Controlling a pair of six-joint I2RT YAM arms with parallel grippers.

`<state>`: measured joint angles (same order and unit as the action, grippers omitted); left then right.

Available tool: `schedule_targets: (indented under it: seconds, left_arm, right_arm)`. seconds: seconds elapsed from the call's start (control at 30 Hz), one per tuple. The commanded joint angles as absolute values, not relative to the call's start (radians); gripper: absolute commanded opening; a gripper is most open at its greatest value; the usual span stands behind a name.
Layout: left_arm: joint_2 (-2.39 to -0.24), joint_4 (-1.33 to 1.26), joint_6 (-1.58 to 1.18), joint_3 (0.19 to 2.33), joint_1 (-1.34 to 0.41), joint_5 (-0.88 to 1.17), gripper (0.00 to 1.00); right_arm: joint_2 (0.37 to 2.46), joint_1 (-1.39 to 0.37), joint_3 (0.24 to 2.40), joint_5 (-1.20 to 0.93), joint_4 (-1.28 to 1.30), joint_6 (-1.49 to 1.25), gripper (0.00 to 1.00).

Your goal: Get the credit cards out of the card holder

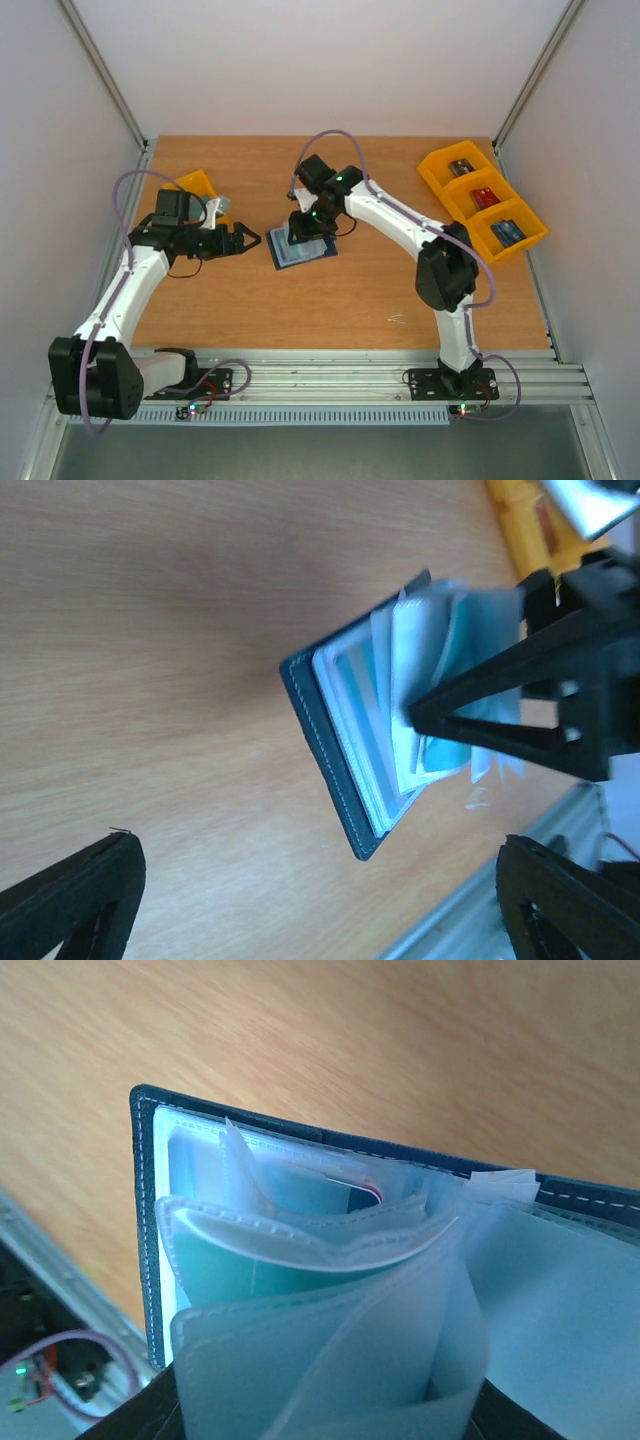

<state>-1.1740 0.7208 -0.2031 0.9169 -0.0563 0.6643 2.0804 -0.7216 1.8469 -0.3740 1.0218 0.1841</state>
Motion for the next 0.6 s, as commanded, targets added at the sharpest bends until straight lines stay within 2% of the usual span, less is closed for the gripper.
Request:
schedule_targets:
  seconds: [0.0, 0.13, 0.23, 0.37, 0.57]
  left_arm:
    - [-1.205, 0.683, -0.184, 0.971, -0.068, 0.843, 0.99]
    - [-1.167, 0.693, -0.134, 1.024, -0.068, 0.941, 0.99]
    - [-1.067, 0.502, -0.14, 1.002, -0.071, 1.013, 0.99]
    - [-1.013, 0.141, -0.329, 0.909, -0.089, 1.011, 0.99]
    - [-1.033, 0.042, -0.416, 0.892, -0.15, 0.928, 0.99]
  right_arm:
    - [1.963, -0.704, 1.898, -0.455, 0.998, 0.196, 0.03]
    - [1.896, -0.696, 1.952, -0.454, 0.996, 0.2, 0.03]
    - [1.865, -0.695, 2.013, -0.438, 1.004, 0.198, 0.04]
    - [1.839, -0.696, 2.068, -0.444, 1.003, 0.182, 0.04]
    - [1.794, -0.698, 2.091, -0.495, 0.949, 0.132, 0.04]
